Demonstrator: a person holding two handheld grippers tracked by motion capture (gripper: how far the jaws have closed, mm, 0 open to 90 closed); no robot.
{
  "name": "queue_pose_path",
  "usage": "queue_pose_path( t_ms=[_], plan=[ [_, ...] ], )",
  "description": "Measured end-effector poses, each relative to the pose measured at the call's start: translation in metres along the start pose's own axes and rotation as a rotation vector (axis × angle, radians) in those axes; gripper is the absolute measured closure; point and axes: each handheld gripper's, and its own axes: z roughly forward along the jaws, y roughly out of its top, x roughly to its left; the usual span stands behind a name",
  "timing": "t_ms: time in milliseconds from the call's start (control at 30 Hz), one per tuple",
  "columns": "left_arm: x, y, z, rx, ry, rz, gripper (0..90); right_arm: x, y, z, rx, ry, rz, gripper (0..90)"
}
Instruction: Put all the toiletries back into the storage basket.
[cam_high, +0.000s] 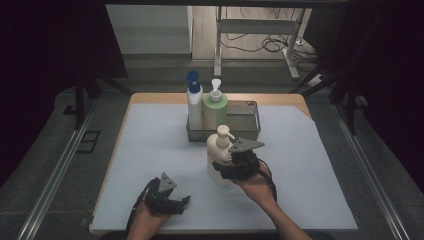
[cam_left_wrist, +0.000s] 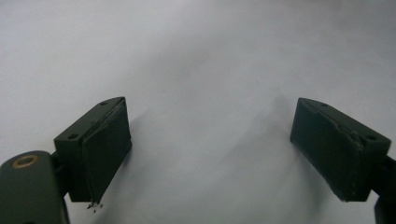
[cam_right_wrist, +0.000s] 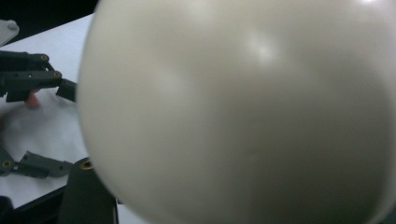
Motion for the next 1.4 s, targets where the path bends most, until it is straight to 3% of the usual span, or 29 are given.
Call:
queue_pose_path(
  t_ms=[200, 467, 800, 1400],
  plan=[
    [0.0, 0.0, 0.0, 0.0, 0.0, 0.0, 12.1, 0.0, 0.001, -0.003, 0.018, 0.005, -0.015, 36.0],
    [0.0, 0.0, 0.0, 0.0, 0.0, 0.0, 12.1, -0.006, 0.002, -0.009, 0.023, 0.029, 0.011, 36.4],
    [0.0, 0.0, 0.0, 0.0, 0.0, -0.001, 12.1, -0.014, 0.012, -0.028, 0.002, 0.009, 0.003, 36.5],
    [0.0, 0.0, 0.0, 0.0, 0.0, 0.0, 12.1, -0.044, 0.031, -0.056, -0.022, -0.06, 0.047, 36.6]
  ],
)
